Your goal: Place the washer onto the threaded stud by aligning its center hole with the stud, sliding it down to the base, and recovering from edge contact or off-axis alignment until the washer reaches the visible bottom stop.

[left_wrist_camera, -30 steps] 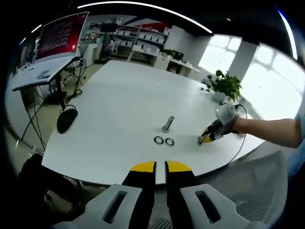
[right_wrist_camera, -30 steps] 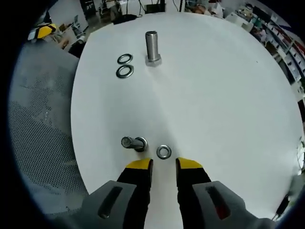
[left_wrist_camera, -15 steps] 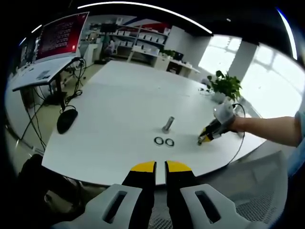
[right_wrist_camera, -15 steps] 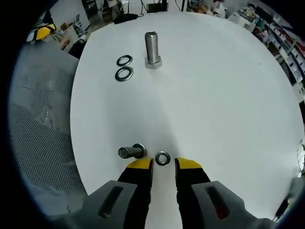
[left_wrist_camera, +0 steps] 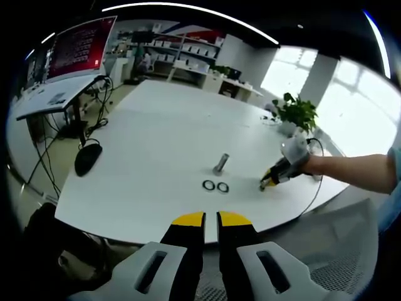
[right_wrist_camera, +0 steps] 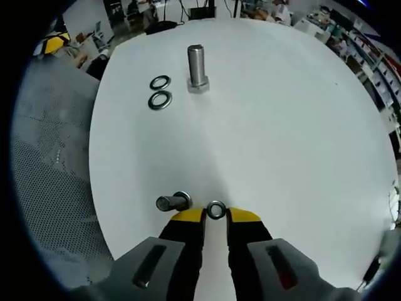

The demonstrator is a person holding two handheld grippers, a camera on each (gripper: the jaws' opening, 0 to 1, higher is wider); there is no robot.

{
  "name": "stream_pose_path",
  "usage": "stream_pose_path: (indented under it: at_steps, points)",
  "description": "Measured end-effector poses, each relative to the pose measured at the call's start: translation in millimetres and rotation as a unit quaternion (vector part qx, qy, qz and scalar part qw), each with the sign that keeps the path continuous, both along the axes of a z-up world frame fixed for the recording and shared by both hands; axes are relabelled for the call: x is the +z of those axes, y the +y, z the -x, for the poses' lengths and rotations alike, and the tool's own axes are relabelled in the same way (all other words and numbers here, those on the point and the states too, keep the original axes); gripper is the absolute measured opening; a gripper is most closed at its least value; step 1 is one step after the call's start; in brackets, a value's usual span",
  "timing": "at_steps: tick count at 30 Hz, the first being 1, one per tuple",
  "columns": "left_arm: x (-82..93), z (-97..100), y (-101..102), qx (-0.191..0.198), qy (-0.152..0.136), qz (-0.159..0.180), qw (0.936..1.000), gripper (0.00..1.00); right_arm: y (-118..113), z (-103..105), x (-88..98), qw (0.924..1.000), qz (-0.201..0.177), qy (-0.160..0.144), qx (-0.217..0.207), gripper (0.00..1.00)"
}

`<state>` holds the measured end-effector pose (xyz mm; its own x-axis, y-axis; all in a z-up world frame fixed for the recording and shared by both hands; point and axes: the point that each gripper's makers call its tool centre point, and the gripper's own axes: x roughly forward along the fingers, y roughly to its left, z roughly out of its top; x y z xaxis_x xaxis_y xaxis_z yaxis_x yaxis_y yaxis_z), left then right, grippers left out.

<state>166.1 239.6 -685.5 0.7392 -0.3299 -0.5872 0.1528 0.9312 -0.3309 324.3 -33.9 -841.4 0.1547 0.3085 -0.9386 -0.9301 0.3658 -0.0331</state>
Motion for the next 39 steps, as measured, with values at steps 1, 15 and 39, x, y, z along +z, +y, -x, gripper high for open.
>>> stream_pose_path:
  at_steps: [1, 15, 39]
  points:
    - [0.0, 0.1, 0, 0.000, 0.000, 0.000, 1.0000, 0.05, 0, 0, 0.0, 1.0000, 0.000, -0.004, 0.001, 0.14]
    - [-0.2, 0.2, 0, 0.000, 0.001, -0.001, 1.0000, 0.05, -1, 7, 3.2, 0.9999, -0.003, -0.005, 0.016, 0.13]
    - [-0.4, -0.5, 0, -0.001, 0.001, -0.002, 1.0000, 0.05, -2, 7, 64.7, 0.9913, -0.108, -0.052, -0.055, 0.13]
